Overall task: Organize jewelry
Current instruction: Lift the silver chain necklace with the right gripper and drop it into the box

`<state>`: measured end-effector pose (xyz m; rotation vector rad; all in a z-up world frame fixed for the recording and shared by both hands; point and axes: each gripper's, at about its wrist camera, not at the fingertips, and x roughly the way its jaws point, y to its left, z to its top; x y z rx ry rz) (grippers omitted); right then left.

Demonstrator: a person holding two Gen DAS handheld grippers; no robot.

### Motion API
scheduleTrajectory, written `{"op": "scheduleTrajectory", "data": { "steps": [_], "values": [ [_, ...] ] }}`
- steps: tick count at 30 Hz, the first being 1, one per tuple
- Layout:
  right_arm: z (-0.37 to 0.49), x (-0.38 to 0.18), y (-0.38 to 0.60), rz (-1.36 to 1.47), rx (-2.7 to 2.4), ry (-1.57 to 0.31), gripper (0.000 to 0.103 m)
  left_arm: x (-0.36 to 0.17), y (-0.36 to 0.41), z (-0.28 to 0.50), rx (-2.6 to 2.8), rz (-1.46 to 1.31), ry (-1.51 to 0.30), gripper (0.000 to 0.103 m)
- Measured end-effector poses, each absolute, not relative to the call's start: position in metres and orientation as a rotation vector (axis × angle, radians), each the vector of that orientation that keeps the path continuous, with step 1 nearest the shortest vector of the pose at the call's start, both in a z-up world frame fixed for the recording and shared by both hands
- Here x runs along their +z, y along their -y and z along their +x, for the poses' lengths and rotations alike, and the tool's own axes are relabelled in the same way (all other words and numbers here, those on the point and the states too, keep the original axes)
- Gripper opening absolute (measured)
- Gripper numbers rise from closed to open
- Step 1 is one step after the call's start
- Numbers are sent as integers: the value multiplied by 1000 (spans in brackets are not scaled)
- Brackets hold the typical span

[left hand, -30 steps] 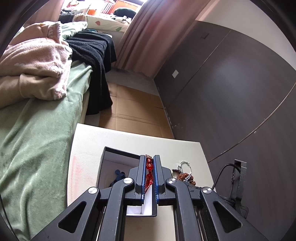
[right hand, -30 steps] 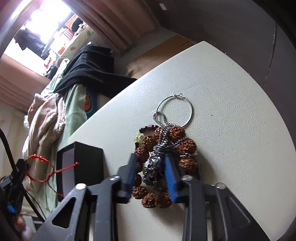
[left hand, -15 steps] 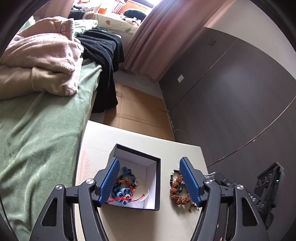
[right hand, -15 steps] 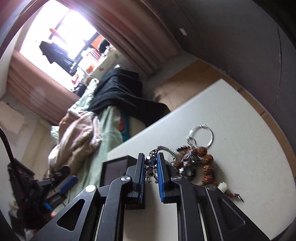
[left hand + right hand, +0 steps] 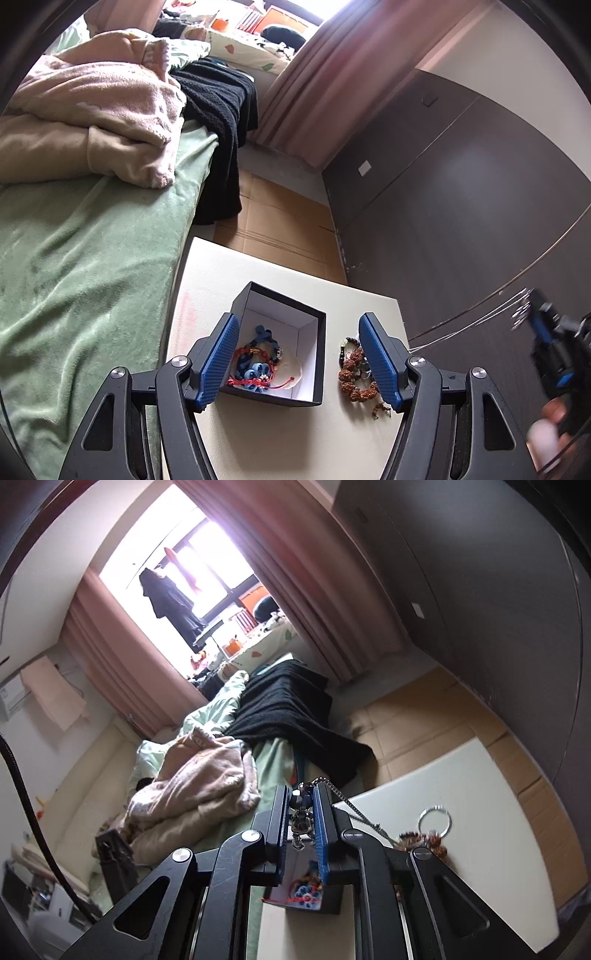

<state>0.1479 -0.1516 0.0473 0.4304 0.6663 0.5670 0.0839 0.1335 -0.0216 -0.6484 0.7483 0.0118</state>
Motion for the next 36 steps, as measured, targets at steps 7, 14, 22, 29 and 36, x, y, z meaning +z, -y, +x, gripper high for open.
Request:
{"op": "scheduleTrajectory", "data": {
  "steps": [7, 14, 22, 29, 36],
  "values": [
    [135, 121, 135, 326, 569, -556, 14, -16, -141, 76, 3, -664, -713, 69],
    [123, 171, 111, 246, 579, -494, 14, -4, -150, 69, 2, -644, -655, 90],
    [120, 195, 74, 210, 625, -484, 14, -6, -173, 66, 26, -719, -631, 91],
    [123, 186, 52, 195, 656, -498, 14, -6, -180, 66, 38, -730, -622, 91],
    [148, 141, 46, 217, 645, -586, 14, -10, -188, 69, 49, -759, -620, 91]
  ]
}}
